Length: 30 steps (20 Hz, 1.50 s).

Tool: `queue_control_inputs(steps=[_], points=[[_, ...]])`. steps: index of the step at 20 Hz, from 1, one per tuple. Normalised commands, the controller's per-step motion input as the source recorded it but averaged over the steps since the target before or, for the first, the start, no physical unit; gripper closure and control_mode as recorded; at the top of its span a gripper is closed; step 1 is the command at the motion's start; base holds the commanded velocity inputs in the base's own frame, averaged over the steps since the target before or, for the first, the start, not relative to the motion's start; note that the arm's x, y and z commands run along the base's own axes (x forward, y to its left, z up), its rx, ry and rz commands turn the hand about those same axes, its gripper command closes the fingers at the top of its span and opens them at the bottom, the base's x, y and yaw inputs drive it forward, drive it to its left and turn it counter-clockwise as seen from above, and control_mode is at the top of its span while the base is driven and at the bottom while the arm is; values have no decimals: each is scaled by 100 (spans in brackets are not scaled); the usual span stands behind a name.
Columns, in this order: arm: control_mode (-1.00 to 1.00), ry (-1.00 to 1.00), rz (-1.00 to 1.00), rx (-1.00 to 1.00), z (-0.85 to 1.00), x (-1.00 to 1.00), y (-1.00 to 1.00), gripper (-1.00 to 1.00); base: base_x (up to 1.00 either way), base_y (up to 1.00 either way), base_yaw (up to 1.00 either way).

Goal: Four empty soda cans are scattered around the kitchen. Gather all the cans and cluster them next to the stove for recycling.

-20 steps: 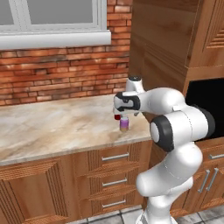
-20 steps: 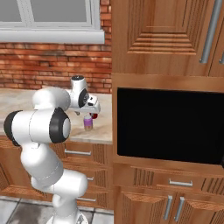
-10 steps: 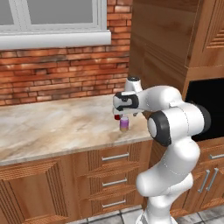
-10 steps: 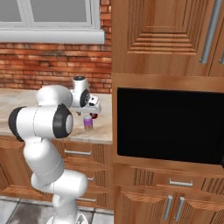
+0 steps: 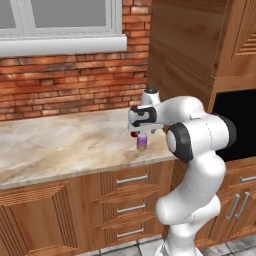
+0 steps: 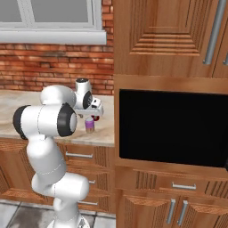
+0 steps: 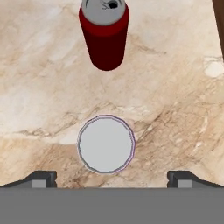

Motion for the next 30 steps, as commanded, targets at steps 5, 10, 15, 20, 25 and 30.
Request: queue_control_inputs(steps=[5,10,15,20,25,30], points=[[-100,1,0,0,-12,6,5,-100,0,0,0],[-100,1,0,0,-13,6,1,-100,0,0,0],[-100,1,0,0,-12,6,0,-100,0,0,0],[-100,1,0,0,-12,6,0,-100,0,0,0],[-100,1,0,0,-12,6,0,-100,0,0,0],[-100,1,0,0,-12,6,0,-100,0,0,0]])
